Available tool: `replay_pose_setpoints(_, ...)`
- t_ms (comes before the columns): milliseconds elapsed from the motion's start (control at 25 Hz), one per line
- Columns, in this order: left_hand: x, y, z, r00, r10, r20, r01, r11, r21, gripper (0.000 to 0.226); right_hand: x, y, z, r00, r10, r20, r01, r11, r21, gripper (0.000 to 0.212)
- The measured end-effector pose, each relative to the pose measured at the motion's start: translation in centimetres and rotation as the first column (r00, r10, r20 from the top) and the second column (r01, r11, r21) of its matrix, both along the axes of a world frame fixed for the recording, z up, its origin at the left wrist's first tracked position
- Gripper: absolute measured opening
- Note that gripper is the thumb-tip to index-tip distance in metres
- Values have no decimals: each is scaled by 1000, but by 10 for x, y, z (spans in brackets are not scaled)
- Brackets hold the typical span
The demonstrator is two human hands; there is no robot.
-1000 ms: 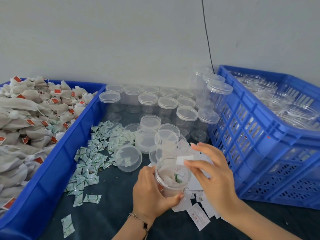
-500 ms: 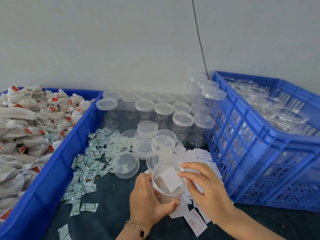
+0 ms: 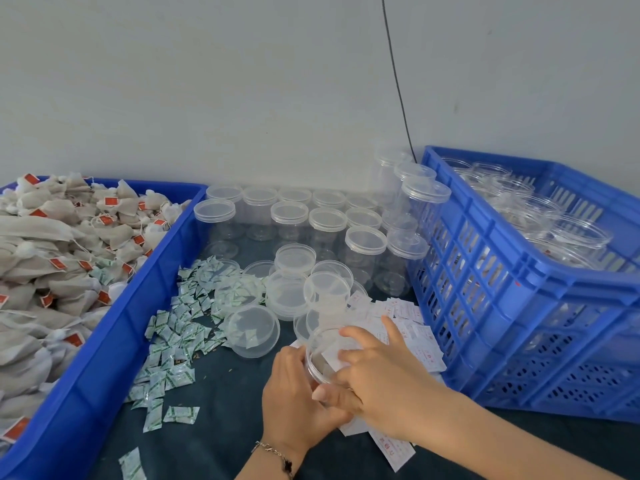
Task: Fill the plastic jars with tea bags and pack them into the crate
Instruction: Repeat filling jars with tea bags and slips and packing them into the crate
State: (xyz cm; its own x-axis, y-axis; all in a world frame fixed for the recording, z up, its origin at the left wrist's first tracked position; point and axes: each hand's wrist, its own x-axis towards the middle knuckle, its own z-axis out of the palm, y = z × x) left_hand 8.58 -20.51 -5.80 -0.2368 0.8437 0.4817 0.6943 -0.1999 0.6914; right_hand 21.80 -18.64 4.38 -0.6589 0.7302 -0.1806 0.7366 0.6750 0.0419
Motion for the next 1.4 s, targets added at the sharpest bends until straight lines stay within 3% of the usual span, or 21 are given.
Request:
replay_pose_setpoints(120, 1, 0, -2, 1000, -1, 16, 1, 1000, -13, 67, -9, -5, 6, 998, -58, 35, 59, 997, -52, 88)
replay_pose_setpoints(200, 0, 0, -1, 999, -11, 34, 11, 1000, 7, 70, -9, -9, 13, 969, -186, -166, 163, 976, -141, 67)
replay_pose_setpoints(320, -1, -1, 2, 1000, -26, 10, 26, 1000, 11, 78, -2, -4, 19, 783, -304, -543, 242, 953, -184, 40)
replay_pose_setpoints(400, -1, -2, 3, 999, -37, 12, 37, 999, 0, 81, 2, 3, 20, 675, -355, -646, 244, 935, -258, 24)
replay_pose_setpoints(480, -1, -2, 3, 999, -43, 16, 43, 999, 5, 81, 3, 5, 16, 704, -338, -624, 230, 941, -249, 26)
replay_pose_setpoints(640, -2, -2, 5, 998, -65, -7, 65, 998, 19, 81, 18, 7, 1, 751, -202, -628, 264, 965, 5, 27)
replay_pose_setpoints(800, -3, 7, 26, 993, -50, -106, 64, 988, 137, 85, 31, 5, 13, 724, -265, -637, 293, 954, -64, 8)
replay_pose_setpoints(960, 10, 27, 92, 982, -79, -169, 133, 932, 337, 87, 45, 0, 72, 579, -278, -766, 390, 920, -38, 17)
replay_pose_setpoints(1080, 37, 42, 168, 981, -121, -153, 177, 884, 433, 94, 71, 4, 148, 583, -305, -753, 456, 890, -7, 12)
replay_pose_setpoints(1160, 66, 53, 230, 979, -170, -113, 202, 888, 414, 88, 98, 17, 209, 558, -342, -756, 491, 870, -31, 20)
replay_pose_setpoints(1280, 129, 81, 311, 942, -332, -49, 325, 867, 376, 82, 144, 34, 299, 375, -353, -857, 615, 787, -54, 15)
replay_pose_setpoints(1400, 189, 102, 352, 862, -504, -53, 491, 804, 336, 90, 193, 45, 330, 362, -416, -835, 768, 640, 14, 16)
